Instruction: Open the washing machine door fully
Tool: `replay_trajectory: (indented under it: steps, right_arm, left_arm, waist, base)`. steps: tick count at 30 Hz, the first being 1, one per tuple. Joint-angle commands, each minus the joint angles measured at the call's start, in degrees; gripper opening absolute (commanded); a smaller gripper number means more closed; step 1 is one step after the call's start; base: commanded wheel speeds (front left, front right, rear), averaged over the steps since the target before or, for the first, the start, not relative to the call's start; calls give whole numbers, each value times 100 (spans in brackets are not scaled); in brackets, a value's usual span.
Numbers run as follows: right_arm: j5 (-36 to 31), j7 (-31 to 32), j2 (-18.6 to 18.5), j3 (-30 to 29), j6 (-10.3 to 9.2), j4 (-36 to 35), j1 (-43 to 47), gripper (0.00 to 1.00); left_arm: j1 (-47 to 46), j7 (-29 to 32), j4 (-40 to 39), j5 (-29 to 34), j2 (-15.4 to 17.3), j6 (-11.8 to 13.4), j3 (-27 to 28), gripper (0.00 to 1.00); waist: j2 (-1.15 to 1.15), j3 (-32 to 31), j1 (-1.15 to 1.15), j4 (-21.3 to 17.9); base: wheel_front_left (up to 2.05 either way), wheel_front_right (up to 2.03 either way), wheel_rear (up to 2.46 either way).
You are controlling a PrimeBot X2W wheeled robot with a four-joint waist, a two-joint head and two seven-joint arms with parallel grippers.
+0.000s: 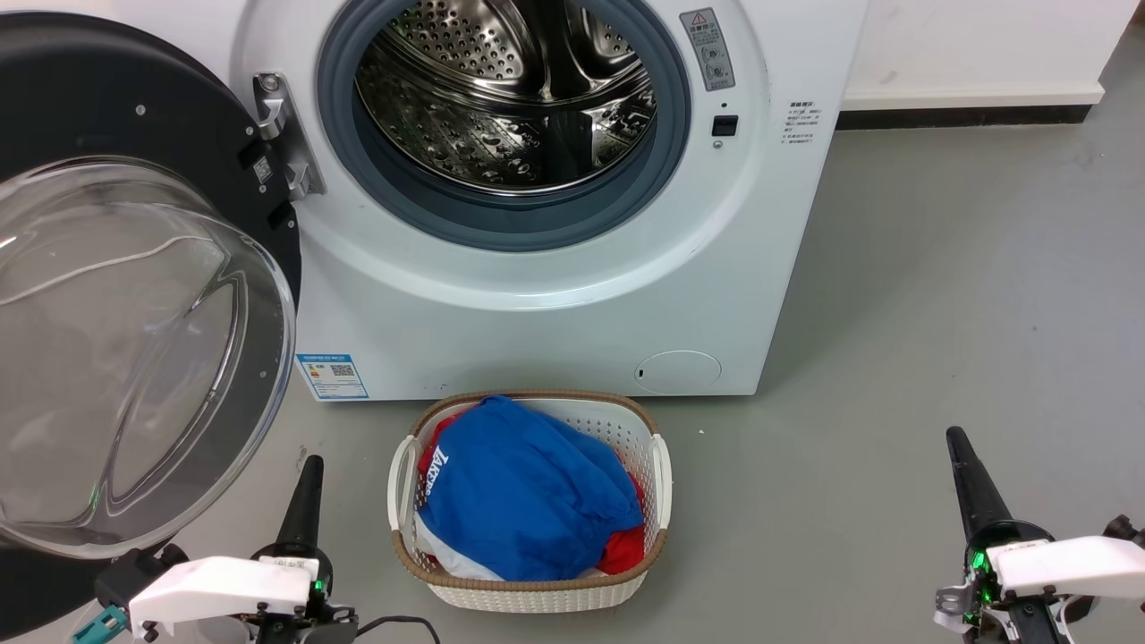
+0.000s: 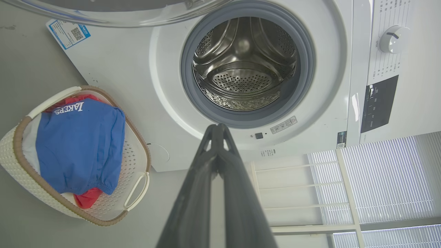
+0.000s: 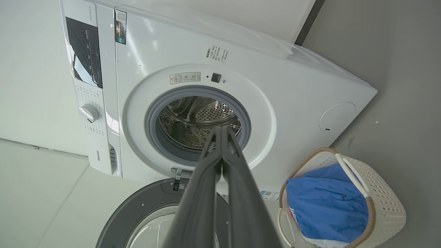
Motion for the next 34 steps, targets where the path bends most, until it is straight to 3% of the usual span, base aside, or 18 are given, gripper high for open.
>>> replay_trajectory:
  steps: [1,34]
  right_arm:
    - [165,46,-26,-19,0,-3,-124,0]
    - [1538,442,17,-148,0,257,-420,0]
  left_arm:
    - [-140,47,-8,-166,-2,-51,19,0]
    - [-357,415,166,-1654,-3,-187,127,0]
  waist:
    - [0,-1,0,1]
    - [0,-8,-1,15]
  base:
    - [0,0,0]
    - [0,0,0]
